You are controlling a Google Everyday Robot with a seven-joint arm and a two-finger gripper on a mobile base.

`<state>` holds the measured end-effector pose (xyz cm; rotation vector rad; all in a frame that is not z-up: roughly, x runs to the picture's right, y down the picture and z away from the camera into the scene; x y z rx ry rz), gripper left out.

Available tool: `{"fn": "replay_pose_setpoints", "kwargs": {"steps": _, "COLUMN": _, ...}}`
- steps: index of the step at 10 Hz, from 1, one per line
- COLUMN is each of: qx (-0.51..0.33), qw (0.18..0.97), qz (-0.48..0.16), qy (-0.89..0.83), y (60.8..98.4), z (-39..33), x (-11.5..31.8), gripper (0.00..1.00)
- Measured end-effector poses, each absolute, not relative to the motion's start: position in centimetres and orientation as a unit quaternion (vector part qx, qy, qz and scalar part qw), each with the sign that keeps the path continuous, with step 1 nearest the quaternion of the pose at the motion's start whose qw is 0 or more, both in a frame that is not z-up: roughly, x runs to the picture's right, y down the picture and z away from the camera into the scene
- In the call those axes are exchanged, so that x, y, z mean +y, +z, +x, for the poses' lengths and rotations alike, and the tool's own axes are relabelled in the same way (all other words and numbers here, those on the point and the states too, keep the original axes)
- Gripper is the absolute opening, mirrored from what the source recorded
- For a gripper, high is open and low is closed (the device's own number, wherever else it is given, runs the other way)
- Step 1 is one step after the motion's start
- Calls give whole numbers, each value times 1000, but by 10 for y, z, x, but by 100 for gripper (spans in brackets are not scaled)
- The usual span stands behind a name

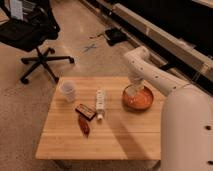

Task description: Wipe the white sponge on the table

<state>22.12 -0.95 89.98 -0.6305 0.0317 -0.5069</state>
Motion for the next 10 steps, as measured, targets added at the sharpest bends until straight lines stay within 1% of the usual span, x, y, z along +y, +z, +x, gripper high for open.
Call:
{"fn": "replay_pose_setpoints", "kwargs": {"steps": 1, "qx": 31, "qw": 920, "qz": -314, "qy": -234, "y": 903, "z": 238, "x": -7, "gripper": 9}}
{"fn": "replay_pose_setpoints", "kwargs": {"steps": 2, "qx": 42, "qw": 920, "qz": -319, "qy": -225, "y": 905, "z": 248, "x": -5, "gripper": 14}}
{"fn": "replay_pose_setpoints", "kwargs": {"steps": 5, "qx": 64, "qw": 923, "qz": -325, "qy": -195, "y": 906, "z": 278, "x": 3, "gripper": 44}}
{"fn": "replay_pose_setpoints", "kwargs": {"steps": 6, "qx": 66, "qw": 922, "qz": -326, "qy": -200, "y": 903, "z": 282, "x": 7, "gripper": 45}}
{"fn": "replay_pose_setpoints", "kwargs": {"steps": 7, "qx": 66, "qw": 921, "qz": -323, "qy": -208, "y": 900, "z": 278, "x": 10, "gripper": 41}}
{"fn": "replay_pose_setpoints", "kwargs": {"steps": 8, "qx": 69, "qw": 919, "qz": -322, "qy": -217, "y": 897, "z": 265, "x": 15, "gripper": 39}}
{"fn": "replay_pose_setpoints", "kwargs": {"steps": 10, "qx": 70, "qw": 919, "qz": -320, "qy": -219, "y": 896, "z": 236, "x": 18, "gripper": 39}}
